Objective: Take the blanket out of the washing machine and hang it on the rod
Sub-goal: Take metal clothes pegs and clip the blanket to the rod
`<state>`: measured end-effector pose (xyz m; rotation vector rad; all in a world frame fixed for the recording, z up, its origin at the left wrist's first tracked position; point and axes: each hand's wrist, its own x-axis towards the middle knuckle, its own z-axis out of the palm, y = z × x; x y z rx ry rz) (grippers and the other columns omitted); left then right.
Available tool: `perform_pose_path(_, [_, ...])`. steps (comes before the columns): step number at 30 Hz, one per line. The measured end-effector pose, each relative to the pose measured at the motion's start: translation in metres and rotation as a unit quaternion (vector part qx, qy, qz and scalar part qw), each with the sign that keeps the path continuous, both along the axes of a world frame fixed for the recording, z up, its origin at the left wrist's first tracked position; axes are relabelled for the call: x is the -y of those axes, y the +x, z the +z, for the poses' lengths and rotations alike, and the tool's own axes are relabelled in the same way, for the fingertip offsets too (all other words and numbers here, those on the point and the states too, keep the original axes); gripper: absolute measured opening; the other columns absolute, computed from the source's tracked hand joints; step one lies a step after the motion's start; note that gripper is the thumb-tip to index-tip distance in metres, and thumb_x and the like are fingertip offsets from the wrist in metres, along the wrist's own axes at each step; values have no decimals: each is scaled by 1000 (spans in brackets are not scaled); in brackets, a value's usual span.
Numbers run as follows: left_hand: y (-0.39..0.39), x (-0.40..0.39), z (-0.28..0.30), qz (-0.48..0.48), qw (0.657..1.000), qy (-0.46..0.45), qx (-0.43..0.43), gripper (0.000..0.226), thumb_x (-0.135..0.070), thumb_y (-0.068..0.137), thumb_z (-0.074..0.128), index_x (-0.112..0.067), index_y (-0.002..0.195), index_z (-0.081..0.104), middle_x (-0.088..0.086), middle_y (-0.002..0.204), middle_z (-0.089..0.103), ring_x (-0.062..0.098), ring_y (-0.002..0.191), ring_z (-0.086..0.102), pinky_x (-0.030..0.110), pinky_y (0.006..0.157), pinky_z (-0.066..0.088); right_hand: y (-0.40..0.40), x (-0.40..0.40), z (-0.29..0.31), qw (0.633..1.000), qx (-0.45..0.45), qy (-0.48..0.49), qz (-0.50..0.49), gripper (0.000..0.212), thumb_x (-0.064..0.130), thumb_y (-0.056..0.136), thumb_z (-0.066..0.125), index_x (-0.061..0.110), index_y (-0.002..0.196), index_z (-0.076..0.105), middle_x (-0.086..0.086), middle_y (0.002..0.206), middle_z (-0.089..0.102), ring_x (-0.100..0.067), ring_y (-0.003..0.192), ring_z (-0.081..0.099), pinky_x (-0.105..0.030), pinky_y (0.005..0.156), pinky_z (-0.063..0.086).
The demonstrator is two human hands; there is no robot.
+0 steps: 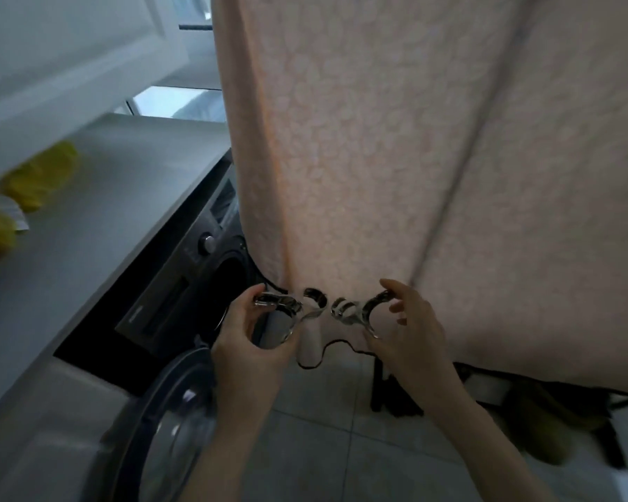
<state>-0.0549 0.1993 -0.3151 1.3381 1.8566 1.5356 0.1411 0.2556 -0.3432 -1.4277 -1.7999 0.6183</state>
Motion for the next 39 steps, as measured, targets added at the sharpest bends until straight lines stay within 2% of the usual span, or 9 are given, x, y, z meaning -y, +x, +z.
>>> perform_pose_path(2, [27,-9,0,0,1000,6,-11,63,-21,66,84,-21,123,57,-8,109,66,2,103,62,33,91,53,30,-4,6,1000,7,2,-7,74,14,70,82,26,133,45,18,103,42,-7,96,45,-19,79,37])
perform_pose_path(4, [50,-18,-1,-6,999,11,-29,65,-17,65,86,-19,124,57,-7,109,66,3,102,62,34,90,53,58,-8,13,1000,28,10,4,72,14,72,81,22,135,46,15,107,45,-12,102,46,-22,82,36])
perform_pose_path(8, [82,-39,14,-21,996,43,-69,65,-16,66,86,-17,125,56,-3,116,60,-8,101,57,15,87,49,100,-29,27,995,88,56,7,68,20,74,78,17,134,47,7,119,53,-16,109,45,-23,85,36])
perform_pose_path(13, [98,-74,44,-34,990,83,-107,63,-5,66,85,-14,123,58,2,117,59,-18,100,53,4,83,42,126,-62,63,984,141,110,2,64,25,76,75,15,133,47,1,120,55,-19,113,42,-26,91,38])
perform_pose_path(20, [89,-133,90,-76,974,132,-165,66,-10,68,84,-17,128,56,-12,116,53,7,108,58,29,90,50,134,-116,124,962,183,202,3,62,23,74,77,10,128,50,-4,126,56,-23,118,45,-35,97,45])
perform_pose_path(25, [73,-173,134,-69,954,196,-218,69,-11,68,84,-15,130,54,-15,117,52,-3,106,50,9,93,39,126,-160,182,927,252,276,11,62,27,77,75,6,129,50,-12,142,45,-30,132,38,-41,106,40])
perform_pose_path(29, [61,-200,175,-53,939,234,-245,68,-16,69,84,-16,130,54,-10,117,56,3,106,51,18,90,41,113,-189,228,907,280,314,19,61,38,77,74,2,123,55,-14,139,49,-29,132,39,-34,107,37])
perform_pose_path(34, [49,-229,216,-42,919,276,-278,70,-20,67,86,-15,130,54,1,120,60,-1,102,48,14,85,37,99,-221,271,885,306,347,42,56,41,73,75,5,113,59,-15,140,50,-29,137,34,-42,107,40])
perform_pose_path(39, [45,-247,244,-61,902,313,-290,70,-24,66,86,-14,127,54,0,118,61,3,102,54,20,88,42,85,-245,307,867,316,380,63,59,63,69,55,12,99,58,-13,139,50,-30,137,32,-46,108,37])
